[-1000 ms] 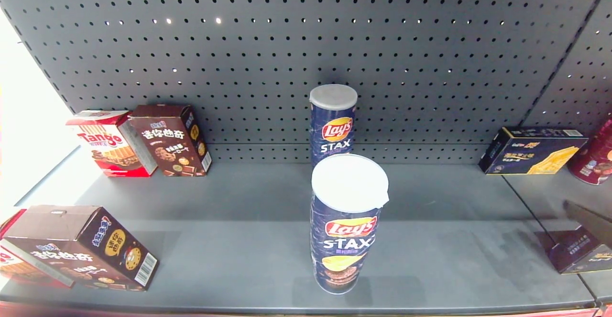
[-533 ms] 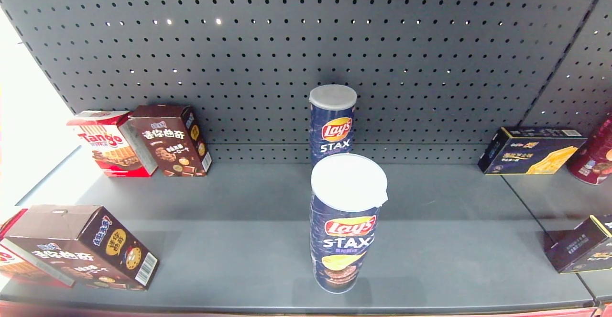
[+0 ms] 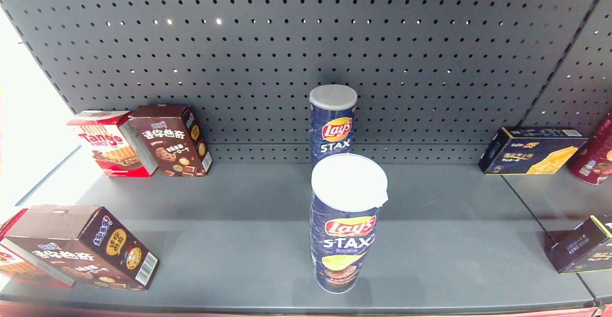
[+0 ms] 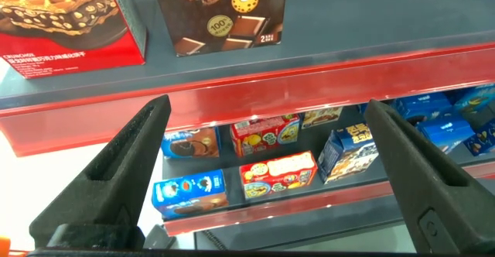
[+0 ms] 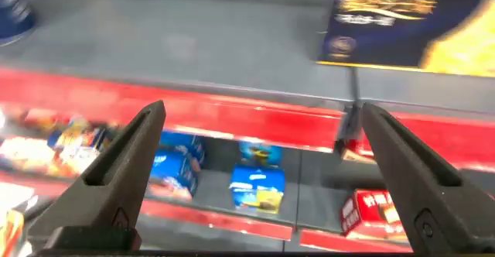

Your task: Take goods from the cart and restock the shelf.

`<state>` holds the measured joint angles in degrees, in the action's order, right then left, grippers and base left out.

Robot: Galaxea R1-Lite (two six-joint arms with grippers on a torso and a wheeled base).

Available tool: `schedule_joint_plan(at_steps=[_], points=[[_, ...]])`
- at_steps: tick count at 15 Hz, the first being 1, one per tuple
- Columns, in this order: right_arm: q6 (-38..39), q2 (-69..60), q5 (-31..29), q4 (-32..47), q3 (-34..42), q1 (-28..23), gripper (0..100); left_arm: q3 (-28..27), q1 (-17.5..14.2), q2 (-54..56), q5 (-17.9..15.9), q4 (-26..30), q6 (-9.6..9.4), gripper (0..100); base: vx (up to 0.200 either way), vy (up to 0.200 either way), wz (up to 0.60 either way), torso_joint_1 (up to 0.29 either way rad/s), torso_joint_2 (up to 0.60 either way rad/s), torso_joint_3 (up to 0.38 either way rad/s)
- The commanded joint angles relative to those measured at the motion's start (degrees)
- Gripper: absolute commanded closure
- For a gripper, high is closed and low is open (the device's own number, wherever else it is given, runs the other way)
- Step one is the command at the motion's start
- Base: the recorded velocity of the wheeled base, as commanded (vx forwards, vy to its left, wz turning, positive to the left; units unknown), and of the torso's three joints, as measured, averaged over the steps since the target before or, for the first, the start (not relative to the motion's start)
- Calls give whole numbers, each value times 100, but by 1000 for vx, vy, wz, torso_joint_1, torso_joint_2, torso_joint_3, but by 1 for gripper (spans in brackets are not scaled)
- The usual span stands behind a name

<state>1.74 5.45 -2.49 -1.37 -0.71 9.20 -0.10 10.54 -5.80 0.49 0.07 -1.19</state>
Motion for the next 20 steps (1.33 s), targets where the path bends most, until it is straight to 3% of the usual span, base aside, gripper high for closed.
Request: schedule_joint_plan(at_steps=[1, 3, 8, 11, 12, 20], points=[[142, 18, -516, 66, 71, -252, 0, 1, 0, -9, 4, -7, 5, 0, 0, 0, 0, 0, 0, 0], [-209, 18, -305, 93, 71, -244, 0, 1, 0, -9, 4, -7, 5, 0, 0, 0, 0, 0, 0, 0], [-166, 18, -305, 93, 71, -279, 0, 1, 0, -9, 13, -7, 32, 0, 0, 0, 0, 0, 0, 0], [-148, -167, -305, 93, 71, -1061, 0, 1, 0, -9, 4, -7, 32, 0, 0, 0, 0, 0, 0, 0], [-174, -545, -287, 93, 71, -859, 0, 1, 0, -9, 4, -7, 32, 0, 0, 0, 0, 0, 0, 0], [-166, -536, -279, 93, 71, -912, 0, 1, -9, -9, -14, -7, 58, 0, 0, 0, 0, 0, 0, 0]])
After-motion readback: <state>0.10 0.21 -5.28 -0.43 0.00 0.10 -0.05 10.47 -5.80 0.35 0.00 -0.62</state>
